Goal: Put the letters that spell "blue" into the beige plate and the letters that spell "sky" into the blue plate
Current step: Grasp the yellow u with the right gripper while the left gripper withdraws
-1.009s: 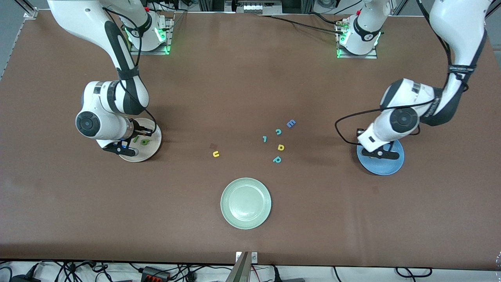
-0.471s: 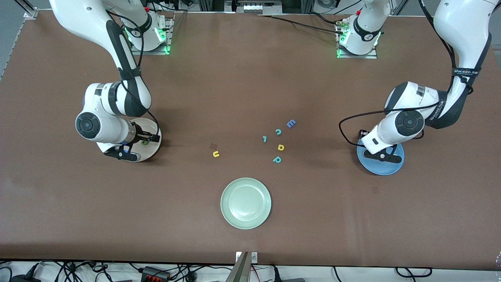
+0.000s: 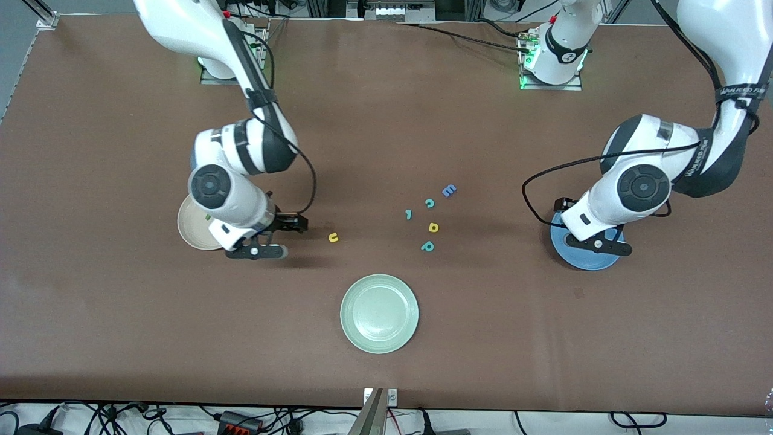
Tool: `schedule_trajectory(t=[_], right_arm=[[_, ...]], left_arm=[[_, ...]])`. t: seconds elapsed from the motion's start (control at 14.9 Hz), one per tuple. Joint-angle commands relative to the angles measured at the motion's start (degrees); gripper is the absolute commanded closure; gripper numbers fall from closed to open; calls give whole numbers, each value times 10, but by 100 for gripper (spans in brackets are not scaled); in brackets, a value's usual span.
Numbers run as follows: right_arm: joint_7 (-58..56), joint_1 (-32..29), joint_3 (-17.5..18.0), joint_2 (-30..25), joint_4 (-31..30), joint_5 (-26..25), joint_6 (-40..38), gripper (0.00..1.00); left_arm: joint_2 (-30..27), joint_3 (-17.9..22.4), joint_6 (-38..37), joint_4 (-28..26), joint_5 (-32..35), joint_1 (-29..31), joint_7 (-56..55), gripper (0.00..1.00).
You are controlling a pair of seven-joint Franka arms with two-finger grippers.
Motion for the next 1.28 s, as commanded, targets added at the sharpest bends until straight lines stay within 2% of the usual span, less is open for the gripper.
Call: schedule_trajectory(t=[0.0,0.13,0.27,0.4,0.47,0.61,0.74,0.81,0.94,1.01,1.08,1.14,1.21], right_arm=[[-101,15,-4,44,28,8,38,0],[-99,23,20,61,28,13,73,0],[-102,23,27,72,32,12,79,0],[-109,30,29,80,39,6,80,0],[-110,35,30,86,42,5,85,0],[-109,48,29,102,47,5,106,5],[-109,55,29,112,49,5,121,13],[-107,60,29,114,50,5,123,15],[-106,63,29,114,50,5,123,21],[-105,63,29,115,50,5,124,23],[-105,63,28,117,50,5,124,30],[-104,62,28,118,50,5,124,37],[-104,62,28,122,51,5,125,38]], left_arm=[[1,-9,-63,72,-11,0,5,0],[1,-28,-109,120,-11,0,1,0],[1,-36,-158,171,-15,0,6,0],[-7,-25,-181,215,-57,-3,8,0],[-35,8,-180,215,-88,-26,8,0],[-82,107,-180,211,-133,-93,33,0],[-107,158,-181,200,-182,-108,97,0],[-133,194,-178,183,-204,-118,120,0],[-179,308,-166,137,-274,-180,126,0],[-193,345,-163,119,-311,-191,129,0],[-208,359,-155,111,-319,-198,128,0],[-220,366,-128,102,-298,-220,126,0],[-237,377,-97,78,-260,-239,126,0]])
